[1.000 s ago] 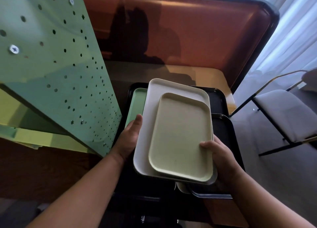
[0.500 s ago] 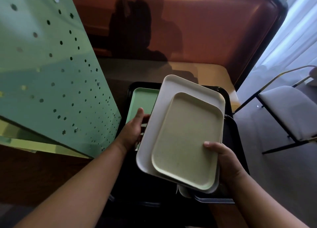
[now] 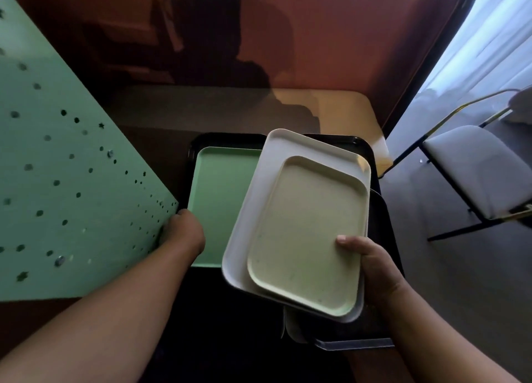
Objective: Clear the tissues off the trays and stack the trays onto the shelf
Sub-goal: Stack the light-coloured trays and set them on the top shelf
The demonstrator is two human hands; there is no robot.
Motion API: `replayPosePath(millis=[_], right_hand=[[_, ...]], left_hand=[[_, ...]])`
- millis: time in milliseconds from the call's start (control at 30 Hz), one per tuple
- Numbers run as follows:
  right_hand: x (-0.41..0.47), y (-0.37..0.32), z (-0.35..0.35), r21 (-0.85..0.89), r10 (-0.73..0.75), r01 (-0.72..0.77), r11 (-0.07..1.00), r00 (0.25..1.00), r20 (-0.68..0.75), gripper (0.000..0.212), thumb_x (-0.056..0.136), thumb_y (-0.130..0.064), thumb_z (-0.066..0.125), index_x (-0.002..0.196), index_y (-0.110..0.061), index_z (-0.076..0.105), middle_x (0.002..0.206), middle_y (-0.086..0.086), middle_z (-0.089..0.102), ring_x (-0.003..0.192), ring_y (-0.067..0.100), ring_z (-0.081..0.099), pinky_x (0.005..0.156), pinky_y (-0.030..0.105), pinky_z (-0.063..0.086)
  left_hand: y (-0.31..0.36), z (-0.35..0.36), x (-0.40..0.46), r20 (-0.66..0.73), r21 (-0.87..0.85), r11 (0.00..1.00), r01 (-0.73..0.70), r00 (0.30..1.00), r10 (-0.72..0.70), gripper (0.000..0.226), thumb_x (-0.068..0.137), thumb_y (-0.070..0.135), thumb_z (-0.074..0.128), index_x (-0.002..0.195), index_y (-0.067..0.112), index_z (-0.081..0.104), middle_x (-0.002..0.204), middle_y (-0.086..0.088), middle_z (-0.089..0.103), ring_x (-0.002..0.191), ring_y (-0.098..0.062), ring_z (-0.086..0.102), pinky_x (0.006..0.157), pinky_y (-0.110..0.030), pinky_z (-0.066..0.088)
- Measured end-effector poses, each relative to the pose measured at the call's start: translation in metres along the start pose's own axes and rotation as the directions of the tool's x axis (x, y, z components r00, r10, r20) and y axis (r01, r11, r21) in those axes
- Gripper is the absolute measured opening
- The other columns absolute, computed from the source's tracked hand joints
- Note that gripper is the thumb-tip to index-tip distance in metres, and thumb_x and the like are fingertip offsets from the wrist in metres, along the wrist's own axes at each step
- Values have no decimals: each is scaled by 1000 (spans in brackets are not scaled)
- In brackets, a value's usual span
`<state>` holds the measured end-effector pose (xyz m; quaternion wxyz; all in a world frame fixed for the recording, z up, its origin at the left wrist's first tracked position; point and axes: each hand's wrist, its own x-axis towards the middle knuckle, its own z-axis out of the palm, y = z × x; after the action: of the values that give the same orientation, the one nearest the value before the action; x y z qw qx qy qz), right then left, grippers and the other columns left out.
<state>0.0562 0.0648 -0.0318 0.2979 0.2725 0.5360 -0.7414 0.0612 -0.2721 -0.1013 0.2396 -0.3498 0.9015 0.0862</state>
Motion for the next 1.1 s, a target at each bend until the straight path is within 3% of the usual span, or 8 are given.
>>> replayPosePath(millis=[100, 233, 367, 567, 767, 900, 1033, 1100], right_hand=[[2, -2, 1, -14, -18, 17, 1000, 1000, -10, 70, 66, -14, 71, 133, 4, 60, 127, 38, 65, 103, 51, 67, 81, 57, 62], [4, -5, 8, -43, -55, 53, 998, 998, -43, 69, 66, -12, 71, 132, 5, 61, 128, 39, 64, 110, 58, 64, 99, 69, 51], [2, -8, 21, -65, -59, 55, 996, 997, -58, 70, 64, -13, 72, 131, 6, 62, 125, 37, 66, 105, 51, 66, 99, 64, 52], [-7, -10, 41, -72, -69, 67, 995, 997, -32, 90, 50, -23, 84, 133, 3, 62, 128, 34, 67, 121, 57, 60, 101, 68, 50], [-26, -15, 56, -61, -87, 88, 994, 996, 15, 75, 64, -16, 74, 135, 7, 59, 134, 38, 61, 108, 50, 64, 100, 64, 52], [-43, -20, 62, -37, -142, 143, 989, 989, 39, 75, 65, -14, 71, 136, 6, 57, 133, 37, 61, 105, 48, 64, 92, 61, 56], [-60, -17, 68, -34, -183, 185, 982, 981, 60, 66, 72, -17, 69, 135, 0, 58, 136, 35, 60, 107, 47, 65, 95, 62, 56], [-68, -14, 70, -36, -150, 153, 988, 986, 67, 70, 73, -21, 70, 138, 0, 57, 137, 34, 61, 109, 47, 65, 87, 55, 61]], left_hand=[[-3, 2, 2, -32, -68, 998, -1, 1000, -1, 38, 87, 7, 49, 124, 3, 53, 127, -20, 61, 114, -39, 60, 90, -46, 54], [2, -11, -5, -9, -237, 969, 74, 997, -79, 43, 84, 12, 55, 125, 2, 51, 128, -22, 60, 114, -43, 59, 91, -46, 53], [6, -33, -9, 30, -470, 871, 143, 989, -146, 43, 89, 3, 49, 131, -6, 44, 133, -28, 57, 118, -45, 58, 91, -44, 49], [-8, -69, -31, -109, -740, 669, -64, 994, -26, 23, 93, 10, 51, 116, 10, 54, 103, -10, 63, 90, -32, 64, 74, -37, 50], [-30, -79, -69, -206, -875, 420, -242, 970, 129, 11, 100, 16, 56, 110, 19, 55, 98, -12, 68, 81, -28, 68, 69, -34, 54], [-43, -76, -91, -146, -940, 282, -193, 973, 179, 18, 100, 24, 57, 115, 14, 60, 104, -18, 73, 87, -34, 71, 79, -49, 60], [-47, -74, -112, -41, -979, 184, -85, 971, 234, 46, 86, 58, 60, 108, 20, 71, 102, -11, 77, 96, -36, 71, 88, -59, 56], [-48, -88, -130, 39, -993, 121, 8, 966, 255, 50, 93, 60, 52, 98, 16, 75, 98, -12, 77, 91, -32, 73, 85, -50, 59]])
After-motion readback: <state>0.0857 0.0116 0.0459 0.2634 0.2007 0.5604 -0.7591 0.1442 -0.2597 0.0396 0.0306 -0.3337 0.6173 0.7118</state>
